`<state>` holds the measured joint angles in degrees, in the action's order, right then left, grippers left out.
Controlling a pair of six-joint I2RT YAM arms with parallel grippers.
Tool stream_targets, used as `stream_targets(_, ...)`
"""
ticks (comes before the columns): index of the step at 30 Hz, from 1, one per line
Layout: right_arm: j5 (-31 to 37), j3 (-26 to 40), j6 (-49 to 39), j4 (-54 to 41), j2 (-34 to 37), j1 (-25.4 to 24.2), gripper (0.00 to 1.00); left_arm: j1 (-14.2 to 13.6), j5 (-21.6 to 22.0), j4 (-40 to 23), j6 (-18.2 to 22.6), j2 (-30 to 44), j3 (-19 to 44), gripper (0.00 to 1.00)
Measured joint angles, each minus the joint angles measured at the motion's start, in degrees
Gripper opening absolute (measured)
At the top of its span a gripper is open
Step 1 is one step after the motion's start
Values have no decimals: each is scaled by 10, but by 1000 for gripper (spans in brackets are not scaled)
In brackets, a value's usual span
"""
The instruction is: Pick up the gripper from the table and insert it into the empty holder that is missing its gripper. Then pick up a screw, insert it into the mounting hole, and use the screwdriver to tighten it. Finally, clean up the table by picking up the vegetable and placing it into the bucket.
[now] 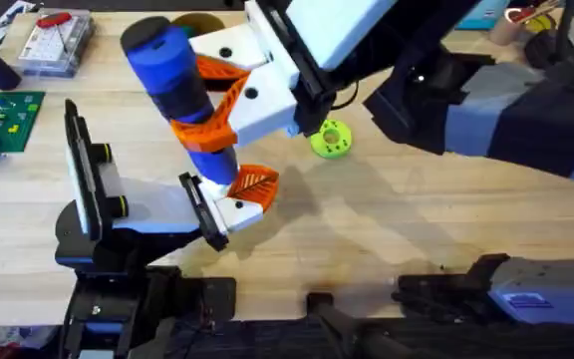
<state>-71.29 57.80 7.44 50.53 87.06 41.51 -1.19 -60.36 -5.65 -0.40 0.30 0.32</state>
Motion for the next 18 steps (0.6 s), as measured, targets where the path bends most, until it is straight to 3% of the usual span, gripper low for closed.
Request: stream_targets(18, 26, 0, 13, -4, 0, -1, 24, 0, 1, 0, 0, 0, 0, 12)
